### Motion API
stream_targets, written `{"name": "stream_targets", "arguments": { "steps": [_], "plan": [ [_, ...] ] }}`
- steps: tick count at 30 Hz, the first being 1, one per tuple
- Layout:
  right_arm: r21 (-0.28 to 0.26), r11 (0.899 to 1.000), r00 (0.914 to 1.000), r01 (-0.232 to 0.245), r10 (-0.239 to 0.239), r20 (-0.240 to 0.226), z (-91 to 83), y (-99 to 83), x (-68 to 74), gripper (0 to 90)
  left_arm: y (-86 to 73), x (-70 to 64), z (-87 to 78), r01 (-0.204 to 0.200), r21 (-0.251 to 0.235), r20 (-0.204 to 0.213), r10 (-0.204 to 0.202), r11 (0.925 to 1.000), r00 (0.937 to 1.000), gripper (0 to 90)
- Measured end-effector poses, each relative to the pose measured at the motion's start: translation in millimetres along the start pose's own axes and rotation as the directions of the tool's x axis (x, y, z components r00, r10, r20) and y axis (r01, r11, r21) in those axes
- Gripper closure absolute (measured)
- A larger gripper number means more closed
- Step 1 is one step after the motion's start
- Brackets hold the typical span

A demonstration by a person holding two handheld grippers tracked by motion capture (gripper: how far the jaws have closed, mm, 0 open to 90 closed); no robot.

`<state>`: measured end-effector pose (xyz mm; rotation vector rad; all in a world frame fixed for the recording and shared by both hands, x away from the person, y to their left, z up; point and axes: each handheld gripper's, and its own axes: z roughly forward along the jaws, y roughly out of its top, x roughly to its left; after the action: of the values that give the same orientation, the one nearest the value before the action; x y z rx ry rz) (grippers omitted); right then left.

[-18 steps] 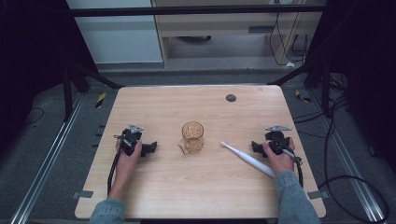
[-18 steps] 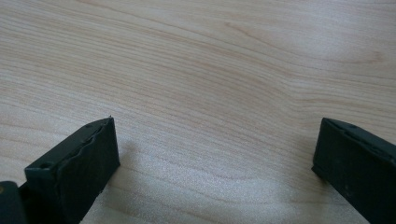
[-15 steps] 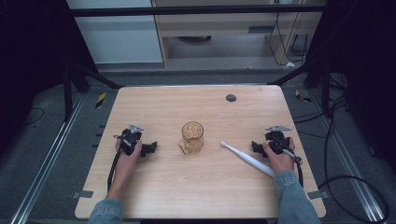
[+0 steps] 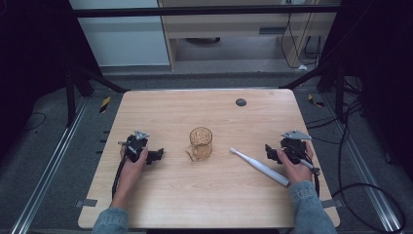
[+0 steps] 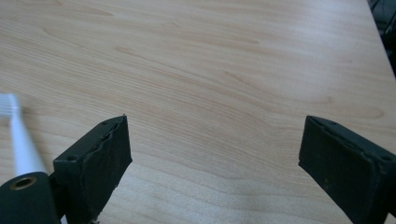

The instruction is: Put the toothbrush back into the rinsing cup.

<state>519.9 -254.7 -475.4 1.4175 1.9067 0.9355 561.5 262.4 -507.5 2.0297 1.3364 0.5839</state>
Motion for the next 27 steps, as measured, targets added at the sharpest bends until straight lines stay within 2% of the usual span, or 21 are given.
{"name": "stream_targets", "arguments": {
  "steps": [3,5,6,8,10,11,19,21,22,23,24,27],
  "plan": [
    [-0.015,0.999,0.9995,0.032,-0.032,-0.009,-7.5,1.8,4.1,9.4,0.1,0.1,0.1,0.0,0.001,0.001,0.0,1.0,1.0,0.0],
    [0.002,0.997,0.9972,0.074,-0.074,-0.003,-10.5,1.9,10.1,10.3,0.1,0.2,0.0,-0.001,0.001,0.001,0.001,1.0,1.0,0.0],
    [0.002,0.997,0.9972,0.074,-0.074,-0.003,-10.5,1.9,10.1,10.3,0.1,0.2,0.0,-0.001,0.001,0.001,0.001,1.0,1.0,0.0],
    [0.039,0.994,0.9945,0.104,-0.103,-0.019,-15.3,2.7,16.5,10.8,0.0,0.1,0.0,-0.001,0.001,0.001,0.001,1.0,1.0,0.0],
    [0.045,0.993,0.9941,0.107,-0.106,-0.024,-16.9,3.2,17.9,11.4,0.1,0.1,0.0,-0.001,0.001,0.001,0.001,1.0,1.0,0.0],
    [0.062,0.99,0.9915,0.127,-0.125,-0.035,-22.4,5.7,20.5,12.0,0.1,0.1,0.1,-0.001,0.0,0.001,0.001,1.0,1.0,0.0],
    [0.12,0.977,0.9809,0.178,-0.167,-0.1,-40.9,15.3,15.4,16.7,1.1,0.7,1.2,0.002,0.0,0.003,-0.002,1.0,1.0,0.0],
    [0.138,0.969,0.9757,0.205,-0.191,-0.108,-42.9,17.1,14.5,17.3,1.3,0.9,1.4,0.001,0.0,0.003,-0.001,1.0,1.0,0.0],
    [0.152,0.961,0.9704,0.23,-0.215,-0.111,-44.1,18.9,14.2,18.0,1.8,1.3,1.5,-0.001,0.003,0.004,0.001,1.0,1.0,0.0],
    [0.152,0.961,0.9704,0.23,-0.215,-0.111,-44.1,18.9,14.2,18.0,1.8,1.3,1.5,-0.001,0.003,0.004,0.001,1.0,1.0,0.0],
    [0.176,0.95,0.9644,0.257,-0.241,-0.109,-45.5,22.4,14.9,18.3,1.8,1.3,1.5,-0.001,0.003,0.004,0.001,1.0,1.0,0.0],
    [0.192,0.941,0.9579,0.278,-0.257,-0.127,-44.6,25.9,16.5,18.4,2.1,1.7,2.1,-0.001,0.001,0.005,0.001,1.0,1.0,0.0]
  ]
}}
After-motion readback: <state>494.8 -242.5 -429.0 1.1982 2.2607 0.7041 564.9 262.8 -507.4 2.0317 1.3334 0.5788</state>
